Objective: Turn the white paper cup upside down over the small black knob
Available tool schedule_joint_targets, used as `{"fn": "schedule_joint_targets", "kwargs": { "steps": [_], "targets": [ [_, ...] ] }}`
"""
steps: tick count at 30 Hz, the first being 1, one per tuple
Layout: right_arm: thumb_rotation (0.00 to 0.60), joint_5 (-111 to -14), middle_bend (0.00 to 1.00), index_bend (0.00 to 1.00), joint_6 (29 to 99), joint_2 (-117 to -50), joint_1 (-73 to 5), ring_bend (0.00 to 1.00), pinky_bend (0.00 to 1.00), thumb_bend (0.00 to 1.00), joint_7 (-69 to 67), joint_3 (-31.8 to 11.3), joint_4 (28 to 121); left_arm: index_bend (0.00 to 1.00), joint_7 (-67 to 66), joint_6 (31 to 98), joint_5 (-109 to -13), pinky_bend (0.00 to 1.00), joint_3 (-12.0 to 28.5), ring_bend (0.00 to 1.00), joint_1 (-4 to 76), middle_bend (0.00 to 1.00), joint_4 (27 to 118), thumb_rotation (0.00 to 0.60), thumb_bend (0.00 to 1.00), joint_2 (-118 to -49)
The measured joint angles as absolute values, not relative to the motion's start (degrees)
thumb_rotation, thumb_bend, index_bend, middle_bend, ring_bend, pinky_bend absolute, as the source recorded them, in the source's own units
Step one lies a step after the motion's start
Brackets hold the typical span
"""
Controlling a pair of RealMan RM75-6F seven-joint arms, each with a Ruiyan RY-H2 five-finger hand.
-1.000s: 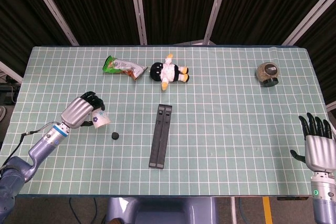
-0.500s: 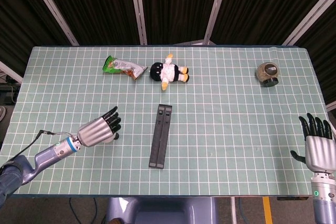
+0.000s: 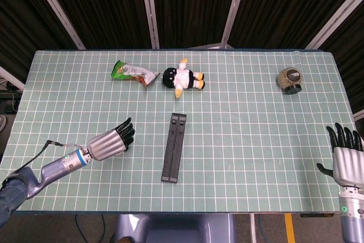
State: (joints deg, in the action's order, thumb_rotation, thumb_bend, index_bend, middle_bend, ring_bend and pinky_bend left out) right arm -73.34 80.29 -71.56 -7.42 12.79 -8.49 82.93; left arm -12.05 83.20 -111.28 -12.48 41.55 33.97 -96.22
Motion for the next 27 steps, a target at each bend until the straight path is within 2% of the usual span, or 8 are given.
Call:
{"fn": "schedule_joint_targets", "kwargs": {
  "steps": [3, 5, 7, 10, 15, 20, 27],
  "targets": [
    [0.6, -73.4, 0.0, 0.09, 80.4, -71.6, -7.4, 0.0, 0.0, 0.0, 12.9, -8.5, 83.0, 0.36, -12.2, 82.5, -111.3, 0.12, -12.7, 0.15, 41.2, 0.21, 33.4, 0.6, 0.35, -96.9],
    [0.6, -73.4, 0.0, 0.09, 80.4, -71.6, -7.4, 0.0, 0.0, 0.0, 12.9, -8.5, 83.0, 0.27, -12.9, 81.8, -111.0, 0.07, -12.7, 0.07, 40.9, 0.11, 33.0, 0.6, 0.34, -97.4],
    [0.6, -73.4, 0.0, 0.09, 80.4, -71.6, -7.4, 0.0, 0.0, 0.0, 13.0, -8.5, 83.0, 0.14, -13.7, 81.4, -110.8, 0.02, -12.7, 0.01, 40.6, 0.01, 32.6, 0.6, 0.31, -97.7],
    [0.6, -73.4, 0.0, 0.09, 80.5, -71.6, -7.4, 0.0, 0.0, 0.0, 13.2, -8.5, 83.0, 0.01, -13.4, 81.8, -110.9, 0.0, -12.8, 0.0, 40.4, 0.0, 32.5, 0.6, 0.24, -97.7],
    [0.6, -73.4, 0.0, 0.09, 80.6, -71.5, -7.4, 0.0, 0.0, 0.0, 13.2, -8.5, 83.1, 0.0, -11.4, 83.9, -111.3, 0.0, -13.2, 0.0, 39.9, 0.0, 33.0, 0.6, 0.17, -96.8],
    [0.6, -73.5, 0.0, 0.09, 80.6, -71.4, -7.3, 0.0, 0.0, 0.0, 13.1, -8.4, 83.4, 0.0, -10.0, 85.6, -110.6, 0.0, -13.0, 0.0, 38.9, 0.0, 34.3, 0.6, 0.15, -94.6],
    [0.6, -74.1, 0.0, 0.09, 80.9, -70.9, -7.1, 0.0, 0.0, 0.0, 12.7, -8.1, 84.4, 0.0, -5.5, 88.8, -104.4, 0.0, -9.1, 0.0, 35.4, 0.0, 41.1, 0.6, 0.15, -89.3]
  ]
}}
